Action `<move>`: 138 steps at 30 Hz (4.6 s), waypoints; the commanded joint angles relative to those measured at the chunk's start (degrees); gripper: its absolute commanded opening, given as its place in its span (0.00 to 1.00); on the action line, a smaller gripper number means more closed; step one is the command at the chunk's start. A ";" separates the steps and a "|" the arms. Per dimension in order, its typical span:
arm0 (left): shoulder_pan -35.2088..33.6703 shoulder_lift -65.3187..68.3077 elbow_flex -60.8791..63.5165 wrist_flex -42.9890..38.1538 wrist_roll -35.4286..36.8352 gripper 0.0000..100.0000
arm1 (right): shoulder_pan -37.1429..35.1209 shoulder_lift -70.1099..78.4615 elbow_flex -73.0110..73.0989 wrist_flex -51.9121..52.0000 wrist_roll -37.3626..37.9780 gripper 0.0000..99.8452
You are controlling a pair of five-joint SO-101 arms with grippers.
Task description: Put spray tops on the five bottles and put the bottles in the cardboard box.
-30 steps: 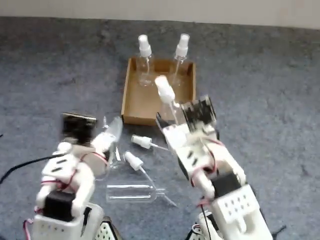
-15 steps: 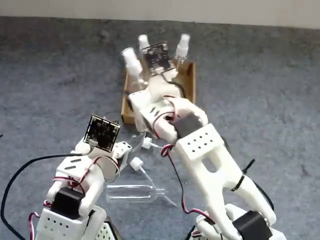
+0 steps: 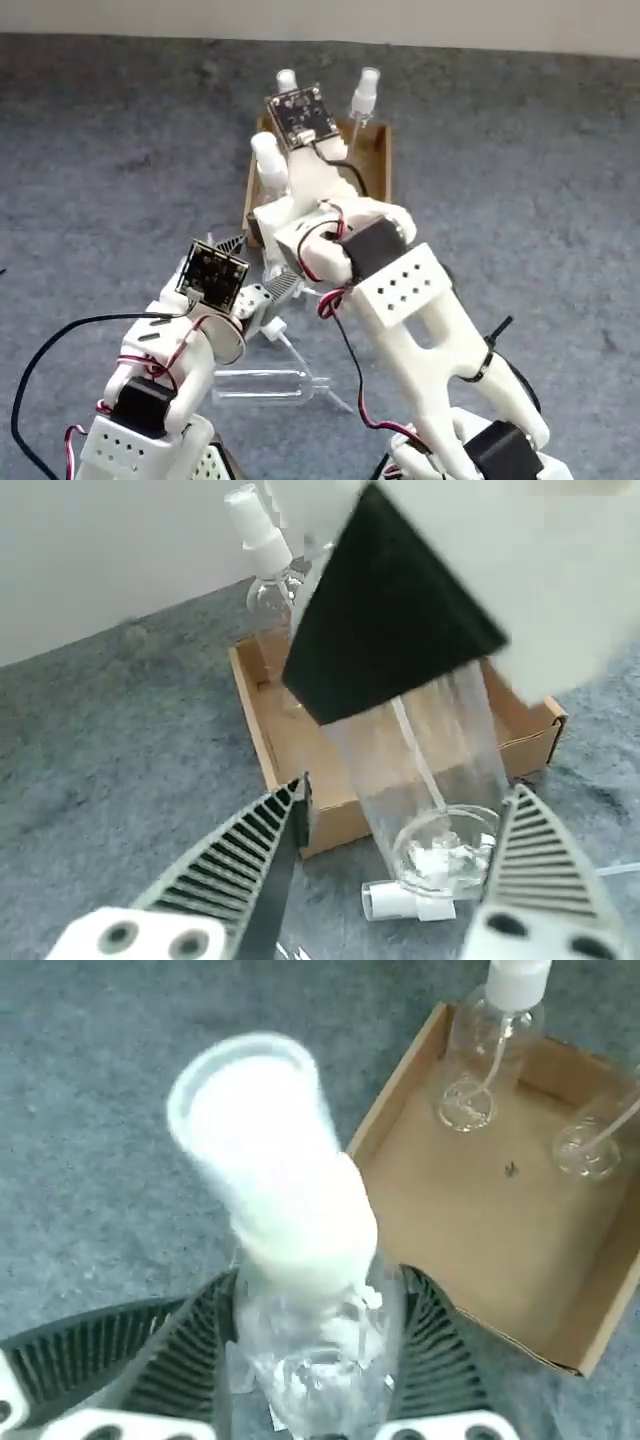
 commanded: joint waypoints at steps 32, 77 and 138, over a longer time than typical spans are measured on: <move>-18.51 33.27 -10.24 -13.80 3.52 0.20 | 11.74 22.37 -8.57 -32.04 3.34 0.00; -17.80 36.70 -11.12 -15.38 3.43 0.20 | 8.75 38.20 -9.01 -39.52 3.34 0.00; -16.40 37.05 -11.12 -15.47 3.08 0.20 | 7.16 35.74 -19.82 -33.01 6.07 0.23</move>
